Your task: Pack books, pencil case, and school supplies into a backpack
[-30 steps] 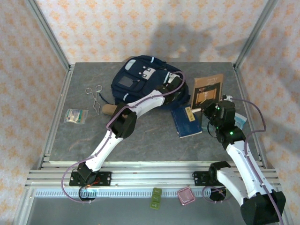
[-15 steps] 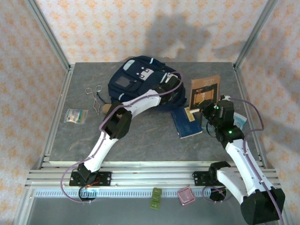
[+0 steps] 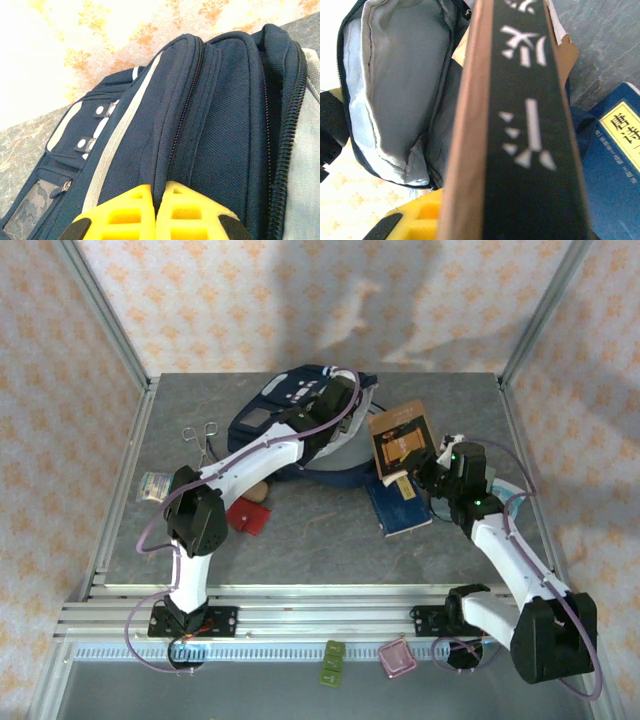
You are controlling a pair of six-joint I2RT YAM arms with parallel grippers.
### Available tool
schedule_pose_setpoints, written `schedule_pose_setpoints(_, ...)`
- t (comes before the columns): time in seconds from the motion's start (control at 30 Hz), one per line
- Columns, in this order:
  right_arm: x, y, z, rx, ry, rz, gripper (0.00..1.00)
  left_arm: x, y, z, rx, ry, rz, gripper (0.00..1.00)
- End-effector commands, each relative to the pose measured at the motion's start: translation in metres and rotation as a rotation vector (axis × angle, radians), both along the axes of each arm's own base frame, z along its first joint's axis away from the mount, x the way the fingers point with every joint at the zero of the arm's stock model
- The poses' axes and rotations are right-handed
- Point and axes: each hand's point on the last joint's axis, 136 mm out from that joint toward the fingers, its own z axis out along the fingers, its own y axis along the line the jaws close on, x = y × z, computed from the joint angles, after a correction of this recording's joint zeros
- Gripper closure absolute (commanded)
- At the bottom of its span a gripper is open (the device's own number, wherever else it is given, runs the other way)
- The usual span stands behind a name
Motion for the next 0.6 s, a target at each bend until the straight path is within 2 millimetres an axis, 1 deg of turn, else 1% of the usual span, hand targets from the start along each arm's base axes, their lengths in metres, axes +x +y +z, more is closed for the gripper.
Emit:
schedule_pose_setpoints(0.0,0.009,0.018,0.062,0.052,-0.21,0.1,1.0,0.006,0.006,0.046,-0.067,-0.14,0.03,1.0)
schedule_pose_setpoints(0.03,0.01,0.022,0.06,0.056,-0.203,0.123,1.0,0.001,0.008,0.062,-0.087,-0.165,0.023,1.0)
schedule_pose_setpoints(0.13,0.015,0.042,0.053,0.076,-0.177,0.224,1.0,-0.006,0.01,0.078,-0.103,-0.201,-0.007,1.0)
schedule_pose_setpoints(0.17,0.016,0.05,0.054,0.081,-0.179,0.262,1.0,-0.009,0.01,0.083,-0.108,-0.211,-0.023,1.0)
schedule_pose_setpoints(0.2,0.02,0.059,0.051,0.082,-0.17,0.291,1.0,-0.012,0.009,0.085,-0.114,-0.217,-0.041,1.0)
schedule_pose_setpoints(0.3,0.025,0.088,0.053,0.096,-0.181,0.394,1.0,-0.02,0.01,0.092,-0.13,-0.247,-0.08,1.0)
schedule_pose_setpoints(0.4,0.028,0.109,0.051,0.152,-0.17,0.486,1.0,-0.025,0.011,0.098,-0.145,-0.272,-0.098,1.0)
schedule_pose_setpoints(0.47,0.026,0.119,0.06,0.209,-0.194,0.543,1.0,-0.026,0.012,0.099,-0.153,-0.271,-0.101,1.0)
schedule_pose_setpoints(0.5,0.024,0.122,0.07,0.239,-0.223,0.568,1.0,-0.026,0.012,0.098,-0.156,-0.268,-0.106,1.0)
schedule_pose_setpoints(0.57,0.022,0.126,0.082,0.263,-0.26,0.601,1.0,-0.026,0.012,0.095,-0.154,-0.263,-0.105,1.0)
